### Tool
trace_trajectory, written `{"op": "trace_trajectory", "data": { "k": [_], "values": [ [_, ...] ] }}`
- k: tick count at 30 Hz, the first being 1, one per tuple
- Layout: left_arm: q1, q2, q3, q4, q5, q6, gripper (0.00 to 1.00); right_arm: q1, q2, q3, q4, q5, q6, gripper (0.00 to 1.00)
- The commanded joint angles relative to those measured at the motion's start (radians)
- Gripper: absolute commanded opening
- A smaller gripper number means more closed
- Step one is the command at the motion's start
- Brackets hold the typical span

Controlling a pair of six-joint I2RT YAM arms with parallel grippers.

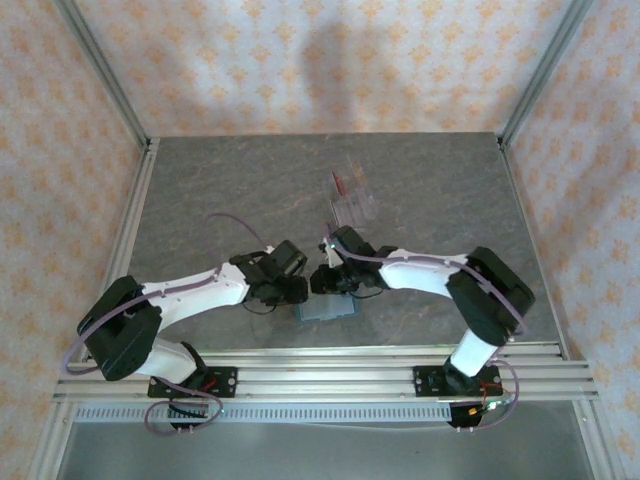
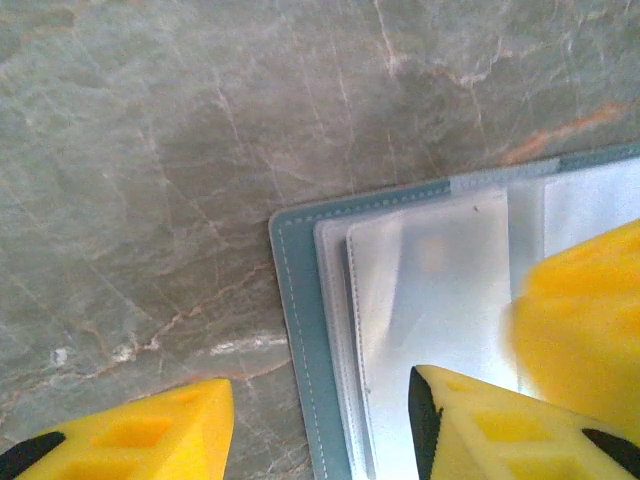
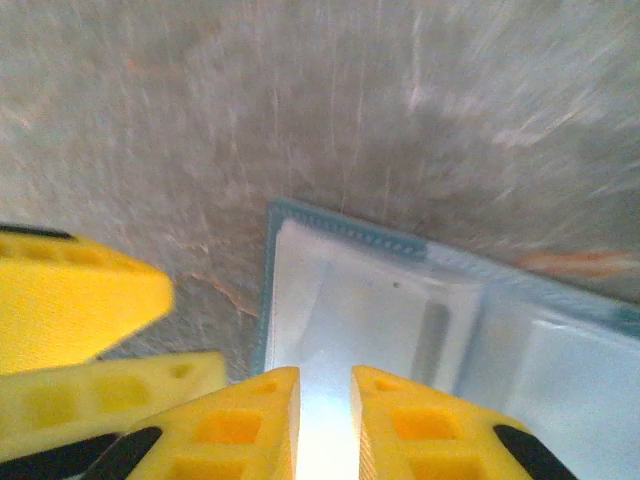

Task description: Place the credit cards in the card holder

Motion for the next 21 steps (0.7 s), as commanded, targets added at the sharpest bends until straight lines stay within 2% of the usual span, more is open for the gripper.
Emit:
{"op": "trace_trajectory", "data": {
  "k": [1, 6, 9, 15, 21],
  "values": [
    [-0.021, 0.024, 0.044, -0.026, -0.038, 0.036, 0.51, -0.041, -0.116, 0.067, -0.108, 0.098, -0.056, 0.24],
    [-0.031, 0.067, 0.074, -0.028, -0.045, 0.048, 0.51, -0.088, -0.154, 0.180, -0.286, 0.284, -0.150, 0.31],
    [-0.036, 0.096, 0.094, -0.041, -0.058, 0.055, 0.50, -0.130, -0.128, 0.254, -0.342, 0.332, -0.179, 0.32],
    [-0.039, 0.121, 0.076, -0.025, -0.068, 0.052, 0.47, -0.184, -0.032, 0.423, -0.415, 0.443, -0.219, 0.32],
    [-0.041, 0.143, 0.040, 0.018, -0.052, 0.041, 0.42, -0.199, 0.131, 0.627, -0.462, 0.542, -0.260, 0.32]
  ]
}}
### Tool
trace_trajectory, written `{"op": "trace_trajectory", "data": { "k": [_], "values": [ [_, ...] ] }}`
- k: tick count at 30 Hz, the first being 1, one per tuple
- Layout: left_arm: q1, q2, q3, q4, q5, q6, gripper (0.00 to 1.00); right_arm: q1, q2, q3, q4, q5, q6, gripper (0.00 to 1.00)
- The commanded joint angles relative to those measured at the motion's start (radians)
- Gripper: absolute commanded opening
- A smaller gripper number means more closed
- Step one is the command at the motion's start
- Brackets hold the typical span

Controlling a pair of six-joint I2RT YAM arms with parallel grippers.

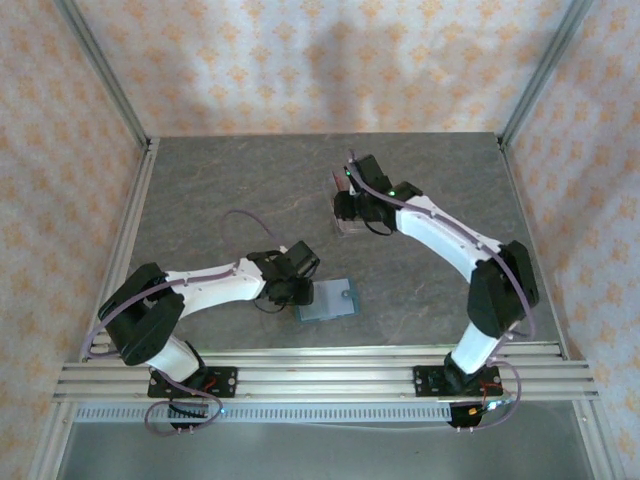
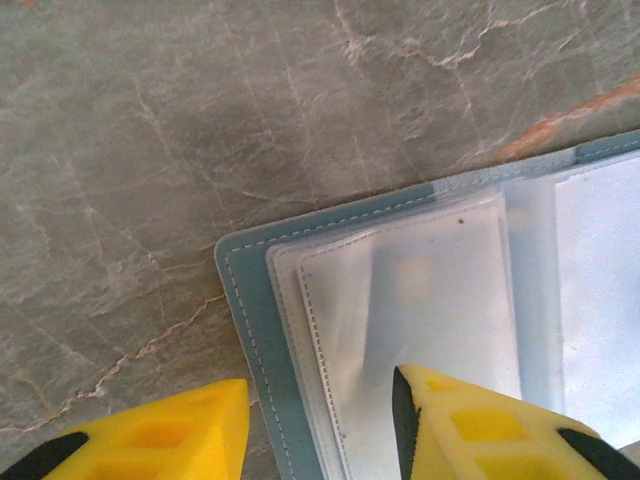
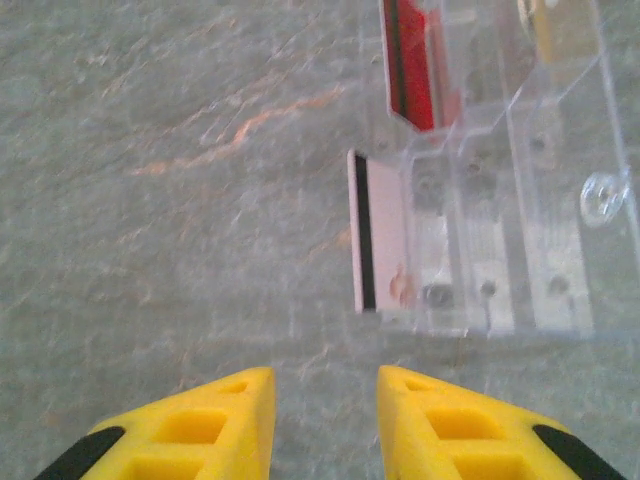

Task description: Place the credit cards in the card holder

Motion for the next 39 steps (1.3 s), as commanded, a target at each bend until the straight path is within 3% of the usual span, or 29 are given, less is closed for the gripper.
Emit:
{"op": "trace_trajectory", "data": {
  "k": [1, 6, 29, 39],
  "values": [
    [-0.010, 0.023, -0.029, 0.023, -0.024, -0.002, 0.41, -0.004, 0.094, 0.123, -0.074, 0.099, -0.054, 0.32],
    [-0.013, 0.026, -0.056, 0.047, -0.018, -0.012, 0.39, -0.005, 0.218, 0.258, -0.143, 0.082, -0.081, 0.31],
    [-0.014, 0.015, -0.096, 0.078, -0.014, -0.034, 0.36, 0.024, 0.451, 0.349, -0.200, 0.072, -0.118, 0.30],
    [-0.014, 0.015, -0.095, 0.077, -0.016, -0.033, 0.36, 0.028, 0.470, 0.359, -0.211, 0.126, -0.138, 0.16]
  ]
}}
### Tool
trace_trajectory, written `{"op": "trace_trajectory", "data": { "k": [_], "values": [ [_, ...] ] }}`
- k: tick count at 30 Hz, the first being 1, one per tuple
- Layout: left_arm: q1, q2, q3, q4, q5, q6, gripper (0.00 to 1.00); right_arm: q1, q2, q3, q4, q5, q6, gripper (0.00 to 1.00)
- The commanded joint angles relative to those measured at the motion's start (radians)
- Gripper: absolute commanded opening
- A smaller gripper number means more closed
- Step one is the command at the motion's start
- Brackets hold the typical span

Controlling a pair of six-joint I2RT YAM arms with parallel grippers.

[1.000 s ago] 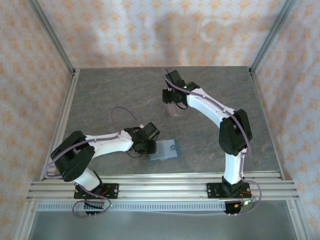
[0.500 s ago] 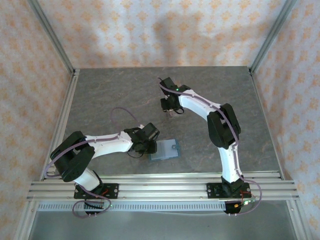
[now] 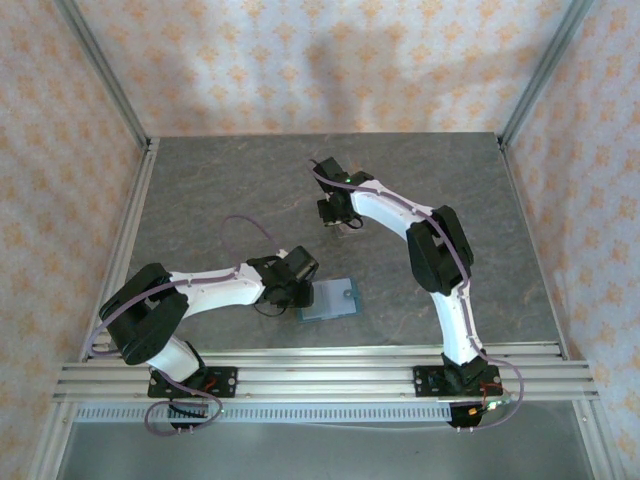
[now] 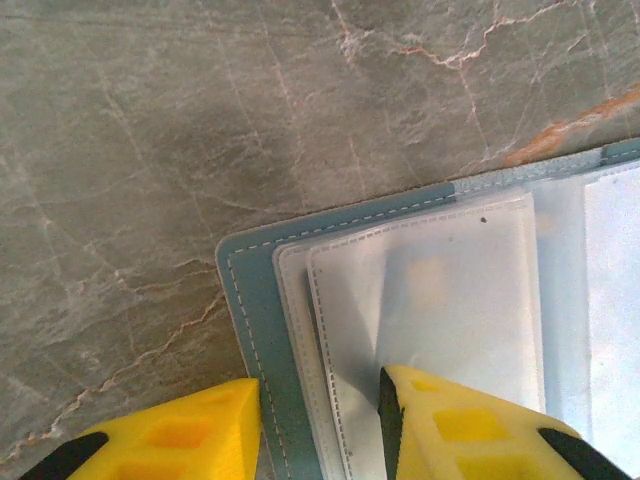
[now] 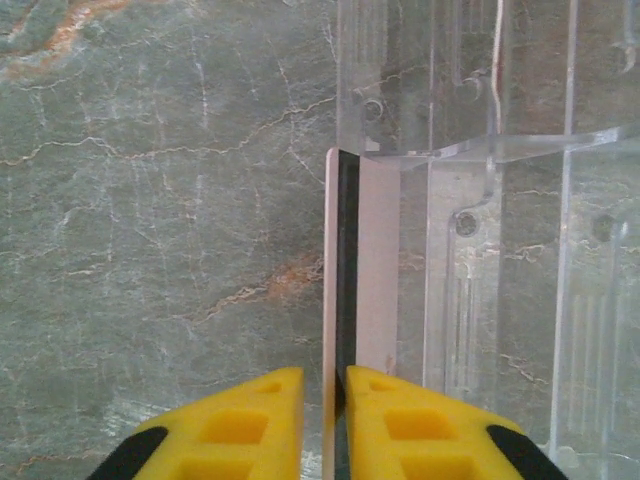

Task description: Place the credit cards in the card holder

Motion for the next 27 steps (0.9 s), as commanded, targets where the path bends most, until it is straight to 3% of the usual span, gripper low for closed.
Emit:
{"op": "trace_trajectory", "data": {
  "k": [1, 12, 27],
  "values": [
    [-0.009, 0.011, -0.032, -0.035, -0.016, -0.010, 0.36, 0.005, 0.026, 0.035, -0.038, 0.054, -0.020, 0.15],
    [-0.010, 0.009, -0.035, -0.035, -0.013, -0.015, 0.36, 0.014, 0.002, 0.058, -0.063, 0.086, -0.045, 0.01],
    [-0.010, 0.005, -0.039, -0.030, -0.009, -0.016, 0.36, 0.084, -0.209, 0.025, -0.079, 0.171, -0.065, 0.00]
  ]
}}
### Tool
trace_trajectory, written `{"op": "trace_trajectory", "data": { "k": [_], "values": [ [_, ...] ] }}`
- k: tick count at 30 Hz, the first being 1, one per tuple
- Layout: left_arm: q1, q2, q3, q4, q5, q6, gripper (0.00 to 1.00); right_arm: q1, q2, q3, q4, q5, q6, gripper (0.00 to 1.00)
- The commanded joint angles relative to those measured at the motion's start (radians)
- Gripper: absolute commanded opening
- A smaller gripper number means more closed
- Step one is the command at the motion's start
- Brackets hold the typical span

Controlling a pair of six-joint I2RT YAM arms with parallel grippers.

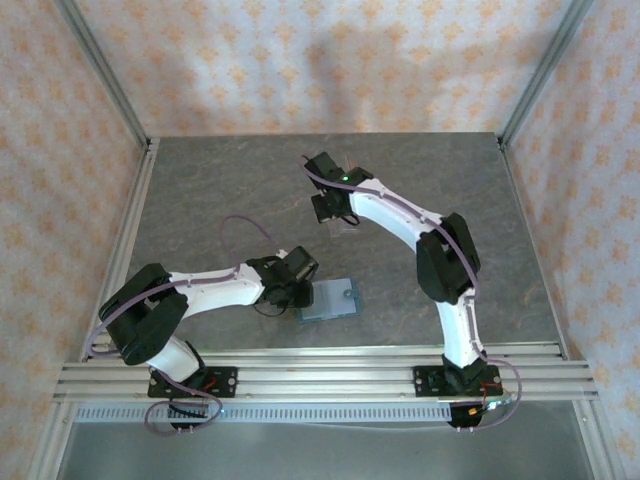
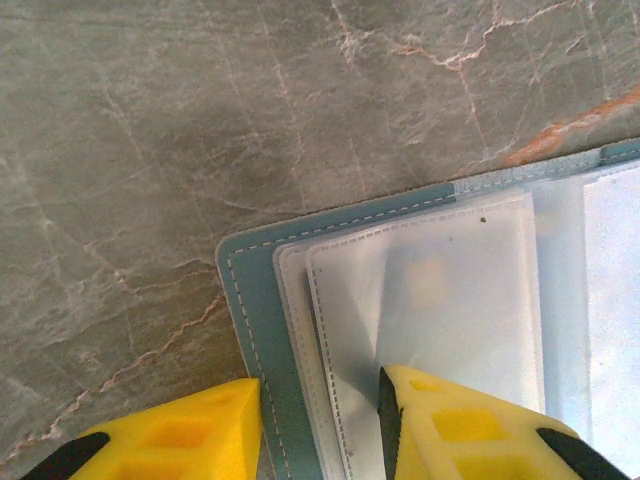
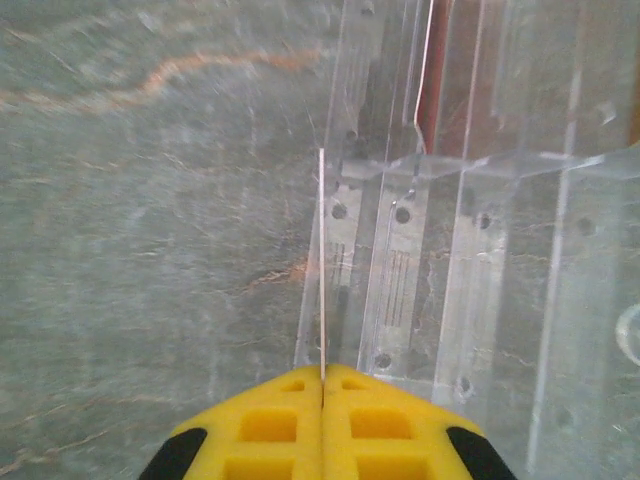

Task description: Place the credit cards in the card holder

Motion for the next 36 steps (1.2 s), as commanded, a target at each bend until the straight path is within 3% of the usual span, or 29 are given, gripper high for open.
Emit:
{"op": "trace_trajectory", "data": {
  "k": [1, 4, 7, 21, 26, 36],
  "values": [
    [-0.010, 0.006, -0.034, -0.036, -0.009, -0.016, 0.36, 0.020, -0.120, -0.031, -0.011, 0.064, -0.014, 0.00],
    [-0.010, 0.007, -0.035, -0.034, -0.008, -0.018, 0.36, 0.029, -0.210, -0.116, 0.021, 0.051, 0.007, 0.00],
    [-0.012, 0.004, -0.039, -0.032, -0.010, -0.020, 0.36, 0.030, -0.317, -0.261, 0.103, -0.041, 0.038, 0.00],
    [-0.017, -0.018, -0.042, -0.038, -0.023, -0.027, 0.34, 0.033, -0.729, -0.950, 0.639, -0.355, 0.262, 0.00],
    [-0.019, -0.018, -0.043, -0.040, -0.026, -0.031, 0.34, 0.044, -0.768, -1.129, 0.851, -0.419, 0.372, 0.00],
    [-0.025, 0.001, -0.033, -0.055, -0.032, -0.032, 0.32, 0.059, -0.716, -1.306, 1.132, -0.441, 0.477, 0.00]
  ]
}}
